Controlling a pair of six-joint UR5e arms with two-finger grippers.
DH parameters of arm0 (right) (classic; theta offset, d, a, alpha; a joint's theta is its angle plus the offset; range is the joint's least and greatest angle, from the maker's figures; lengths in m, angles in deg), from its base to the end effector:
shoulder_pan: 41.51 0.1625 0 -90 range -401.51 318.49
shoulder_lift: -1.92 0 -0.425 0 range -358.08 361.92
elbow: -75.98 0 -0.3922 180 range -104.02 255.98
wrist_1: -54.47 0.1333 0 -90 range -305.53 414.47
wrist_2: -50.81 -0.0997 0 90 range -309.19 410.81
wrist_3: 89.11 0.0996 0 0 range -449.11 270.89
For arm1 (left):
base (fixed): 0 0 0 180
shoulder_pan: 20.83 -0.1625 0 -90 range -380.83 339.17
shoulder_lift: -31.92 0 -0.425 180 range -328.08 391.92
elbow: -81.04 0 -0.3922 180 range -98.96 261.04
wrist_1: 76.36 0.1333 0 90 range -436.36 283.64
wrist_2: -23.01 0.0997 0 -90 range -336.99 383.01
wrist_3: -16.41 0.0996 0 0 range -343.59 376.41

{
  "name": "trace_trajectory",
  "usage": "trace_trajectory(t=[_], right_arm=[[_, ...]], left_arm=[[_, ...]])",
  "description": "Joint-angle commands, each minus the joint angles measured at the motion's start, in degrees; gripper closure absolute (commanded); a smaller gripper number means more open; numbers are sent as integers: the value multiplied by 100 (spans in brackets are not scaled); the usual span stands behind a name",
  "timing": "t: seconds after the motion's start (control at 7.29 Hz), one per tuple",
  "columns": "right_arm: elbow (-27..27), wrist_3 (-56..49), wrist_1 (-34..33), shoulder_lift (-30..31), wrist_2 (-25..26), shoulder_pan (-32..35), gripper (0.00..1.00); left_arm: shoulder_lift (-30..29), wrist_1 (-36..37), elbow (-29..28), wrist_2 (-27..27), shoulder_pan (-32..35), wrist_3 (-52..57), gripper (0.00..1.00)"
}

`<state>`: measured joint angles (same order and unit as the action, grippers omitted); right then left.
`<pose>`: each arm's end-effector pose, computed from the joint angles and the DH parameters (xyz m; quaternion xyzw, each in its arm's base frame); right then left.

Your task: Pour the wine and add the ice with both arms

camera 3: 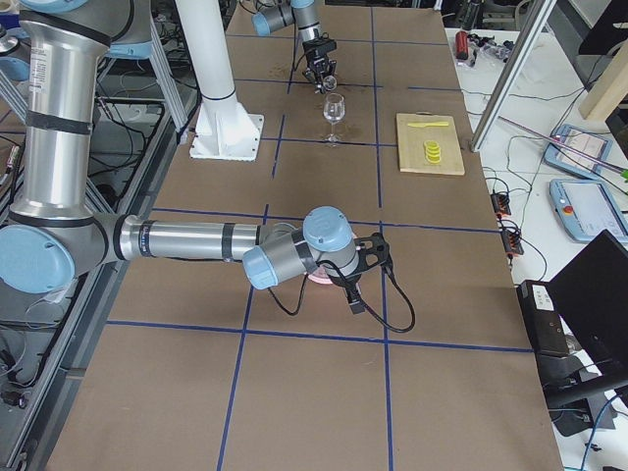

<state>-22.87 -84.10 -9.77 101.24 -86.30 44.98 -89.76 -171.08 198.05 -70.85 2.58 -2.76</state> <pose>0.0331 -0.4453 0.6038 0.1711 -0.4038 -0.0758 0.8955 0.4641 -0.3389 0.1444 0.3654 0.3784 0.3581 0.7714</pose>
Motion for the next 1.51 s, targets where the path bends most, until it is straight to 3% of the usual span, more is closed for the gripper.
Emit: trace_trajectory(t=[0.0,0.82,1.37], right_arm=[[6,0,0,0,-9,0,0],[41,0,9,9,-9,0,0],[59,0,9,9,-9,0,0]], left_arm=[[-128,417,6,0,-20,19,100],[-848,1805,-47,-18,-20,19,100],[-875,2096,-56,-79,-20,19,100]])
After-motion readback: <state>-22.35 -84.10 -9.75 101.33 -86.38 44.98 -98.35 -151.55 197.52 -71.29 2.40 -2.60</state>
